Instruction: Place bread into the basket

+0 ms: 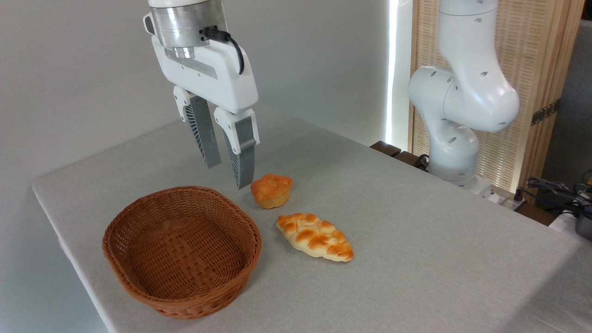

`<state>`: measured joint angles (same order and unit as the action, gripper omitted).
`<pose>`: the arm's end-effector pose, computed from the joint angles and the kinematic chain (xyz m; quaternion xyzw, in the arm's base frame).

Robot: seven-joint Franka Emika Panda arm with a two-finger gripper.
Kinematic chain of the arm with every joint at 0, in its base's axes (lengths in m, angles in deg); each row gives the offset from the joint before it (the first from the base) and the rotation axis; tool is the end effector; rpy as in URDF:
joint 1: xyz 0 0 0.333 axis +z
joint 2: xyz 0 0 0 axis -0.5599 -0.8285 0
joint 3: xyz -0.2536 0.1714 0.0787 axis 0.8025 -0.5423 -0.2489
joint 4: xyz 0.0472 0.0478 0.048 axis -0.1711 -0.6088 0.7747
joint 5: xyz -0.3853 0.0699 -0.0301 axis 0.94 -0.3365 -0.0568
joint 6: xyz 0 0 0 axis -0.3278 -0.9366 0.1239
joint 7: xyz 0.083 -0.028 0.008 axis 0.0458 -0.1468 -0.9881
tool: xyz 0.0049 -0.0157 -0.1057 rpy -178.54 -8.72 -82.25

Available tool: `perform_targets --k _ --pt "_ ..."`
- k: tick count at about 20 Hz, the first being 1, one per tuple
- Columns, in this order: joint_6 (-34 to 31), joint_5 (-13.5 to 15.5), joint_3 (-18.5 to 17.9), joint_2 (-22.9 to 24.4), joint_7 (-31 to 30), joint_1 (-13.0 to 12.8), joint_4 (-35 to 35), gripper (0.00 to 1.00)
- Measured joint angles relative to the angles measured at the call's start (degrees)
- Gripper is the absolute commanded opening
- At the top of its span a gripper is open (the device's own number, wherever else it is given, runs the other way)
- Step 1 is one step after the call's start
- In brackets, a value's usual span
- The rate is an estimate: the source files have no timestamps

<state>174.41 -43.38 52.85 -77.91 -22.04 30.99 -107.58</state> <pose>0.5711 -0.0287 0.6100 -0.9274 0.3739 -0.0099 0.0000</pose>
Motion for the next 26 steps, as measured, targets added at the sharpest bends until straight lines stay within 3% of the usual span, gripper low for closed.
perform_targets --k 14,18,21,26 --pt "0.00 0.09 -0.87 -0.03 0.01 0.38 -0.49 1.00" --pt "2.20 0.12 -0.78 2.91 0.54 -0.31 -6.59 1.00" --pt "7.28 0.12 -0.73 9.07 8.64 -1.91 -16.46 1.00" --pt "8.79 0.10 -1.85 17.38 34.05 -1.96 -28.68 1.00"
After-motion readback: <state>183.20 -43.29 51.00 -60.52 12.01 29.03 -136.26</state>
